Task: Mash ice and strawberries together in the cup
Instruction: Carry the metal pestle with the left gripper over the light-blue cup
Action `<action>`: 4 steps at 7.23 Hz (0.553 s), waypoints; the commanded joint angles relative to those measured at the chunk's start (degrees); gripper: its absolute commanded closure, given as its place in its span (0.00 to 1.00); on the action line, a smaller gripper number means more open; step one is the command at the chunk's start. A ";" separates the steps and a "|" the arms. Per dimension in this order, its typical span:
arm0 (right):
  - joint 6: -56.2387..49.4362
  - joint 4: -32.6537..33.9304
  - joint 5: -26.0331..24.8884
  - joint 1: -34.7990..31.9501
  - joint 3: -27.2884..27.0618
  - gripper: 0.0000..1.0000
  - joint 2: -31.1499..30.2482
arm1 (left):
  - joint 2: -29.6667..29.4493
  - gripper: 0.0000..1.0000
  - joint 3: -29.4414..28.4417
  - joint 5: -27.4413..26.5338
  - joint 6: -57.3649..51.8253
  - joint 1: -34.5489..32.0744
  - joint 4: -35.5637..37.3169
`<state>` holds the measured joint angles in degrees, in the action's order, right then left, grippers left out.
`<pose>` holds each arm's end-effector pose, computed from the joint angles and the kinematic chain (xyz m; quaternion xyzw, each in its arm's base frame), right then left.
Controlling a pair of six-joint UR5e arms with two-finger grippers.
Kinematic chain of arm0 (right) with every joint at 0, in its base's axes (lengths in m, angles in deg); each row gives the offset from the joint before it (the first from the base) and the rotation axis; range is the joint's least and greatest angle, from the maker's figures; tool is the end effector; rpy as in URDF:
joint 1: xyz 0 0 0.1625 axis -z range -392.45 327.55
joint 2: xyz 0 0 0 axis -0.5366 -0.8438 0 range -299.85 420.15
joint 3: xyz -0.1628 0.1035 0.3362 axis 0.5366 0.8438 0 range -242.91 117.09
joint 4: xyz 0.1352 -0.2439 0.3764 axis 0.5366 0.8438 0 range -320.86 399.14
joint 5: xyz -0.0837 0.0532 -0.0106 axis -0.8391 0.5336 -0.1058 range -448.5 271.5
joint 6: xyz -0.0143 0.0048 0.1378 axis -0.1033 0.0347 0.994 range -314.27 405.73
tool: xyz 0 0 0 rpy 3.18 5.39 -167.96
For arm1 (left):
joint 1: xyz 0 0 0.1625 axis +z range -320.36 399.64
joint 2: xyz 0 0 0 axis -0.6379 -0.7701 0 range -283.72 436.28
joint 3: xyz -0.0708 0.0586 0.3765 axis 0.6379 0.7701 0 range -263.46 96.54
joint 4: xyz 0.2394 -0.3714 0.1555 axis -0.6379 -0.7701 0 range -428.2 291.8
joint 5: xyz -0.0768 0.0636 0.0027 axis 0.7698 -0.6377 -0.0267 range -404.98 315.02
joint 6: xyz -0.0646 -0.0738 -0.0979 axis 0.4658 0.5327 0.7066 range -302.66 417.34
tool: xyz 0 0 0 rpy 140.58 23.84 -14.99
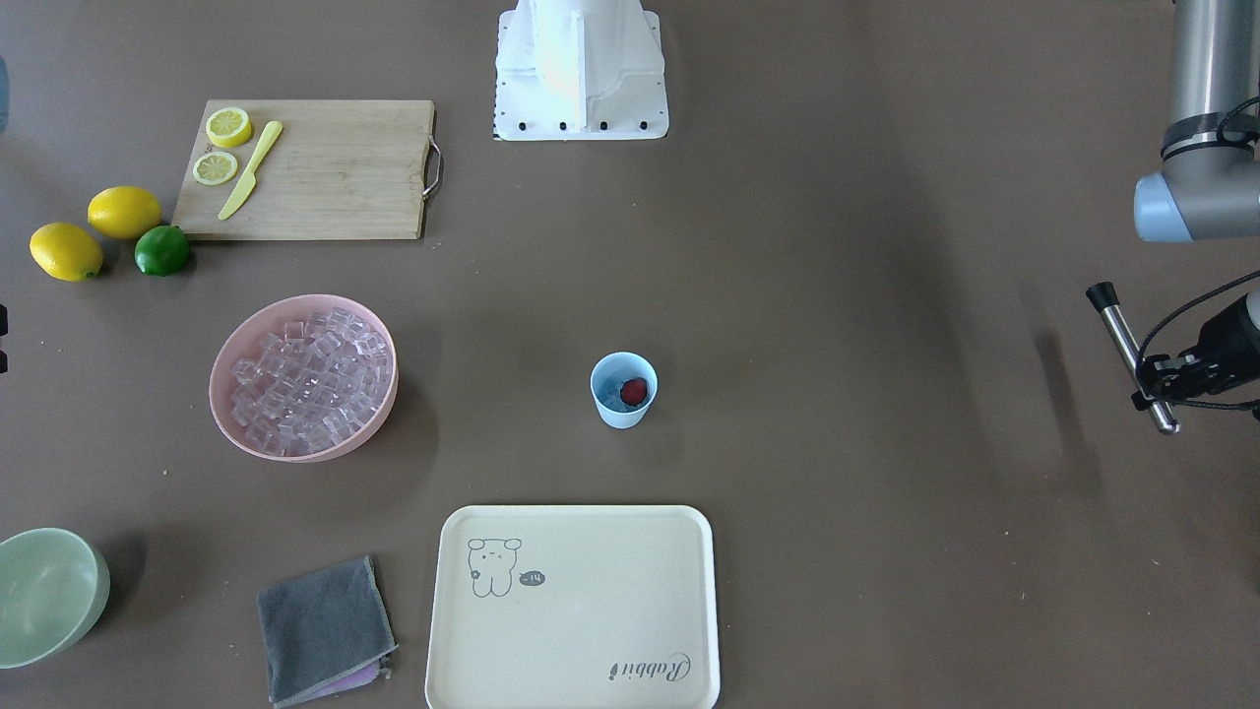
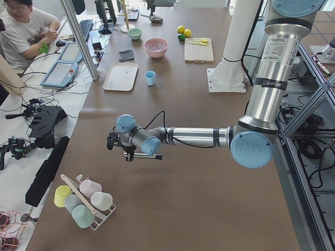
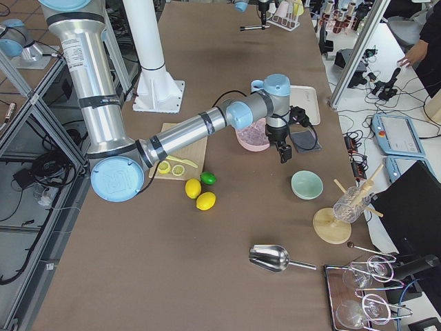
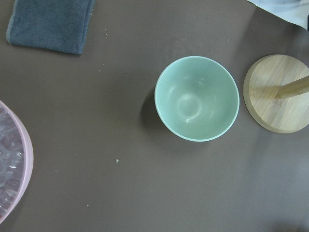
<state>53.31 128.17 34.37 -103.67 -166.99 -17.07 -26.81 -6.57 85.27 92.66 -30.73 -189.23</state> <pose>-0.1475 -0.6141 0.3940 0.1619 -0.3200 -0.1586 0.9199 0.1861 -0.6522 0.5794 0.0696 0.4099 -0.0324 0.9089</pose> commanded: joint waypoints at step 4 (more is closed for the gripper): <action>0.16 0.09 0.70 0.73 0.27 0.04 0.67 | -10.88 1.00 20.37 -9.51 24.21 3.72 0.71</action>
<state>53.43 128.24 35.09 -103.12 -167.05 -16.54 -34.85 8.66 81.46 110.02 -29.82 -188.61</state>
